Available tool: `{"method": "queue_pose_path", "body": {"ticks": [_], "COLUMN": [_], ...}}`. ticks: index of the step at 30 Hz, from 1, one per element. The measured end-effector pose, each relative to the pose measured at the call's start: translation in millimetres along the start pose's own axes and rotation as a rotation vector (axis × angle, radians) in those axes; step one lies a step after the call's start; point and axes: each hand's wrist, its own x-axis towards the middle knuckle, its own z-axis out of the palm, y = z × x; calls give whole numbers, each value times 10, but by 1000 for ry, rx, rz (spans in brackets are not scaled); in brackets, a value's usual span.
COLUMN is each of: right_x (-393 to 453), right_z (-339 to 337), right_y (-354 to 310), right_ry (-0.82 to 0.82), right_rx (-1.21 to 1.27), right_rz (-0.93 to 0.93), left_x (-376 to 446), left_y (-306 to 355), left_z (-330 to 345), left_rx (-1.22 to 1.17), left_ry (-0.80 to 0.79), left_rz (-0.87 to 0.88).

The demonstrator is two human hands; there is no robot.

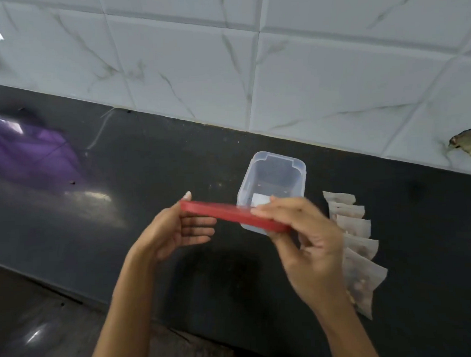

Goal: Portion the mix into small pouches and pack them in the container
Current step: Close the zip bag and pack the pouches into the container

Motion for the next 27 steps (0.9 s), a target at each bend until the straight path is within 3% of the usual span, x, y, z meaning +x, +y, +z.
{"method": "queue_pose_path", "body": {"ticks": [4, 10, 18, 27], "right_x": [-242, -603, -932, -1011], "right_z": [292, 584, 637, 671], "right_y": [151, 395, 853, 858], "right_ry": [-61, -106, -412, -535], "right_rx": [14, -203, -499, -585], "right_rz": [-27, -110, 29, 81], "left_x": [-81, -140, 43, 42], "left_y": [9, -156, -376, -343], "left_z": [-187, -378, -427, -293], "left_rx": [-103, -21, 277, 595], "left_ry": [76, 254, 472, 608], "left_rz": [-22, 71, 49, 21]}}
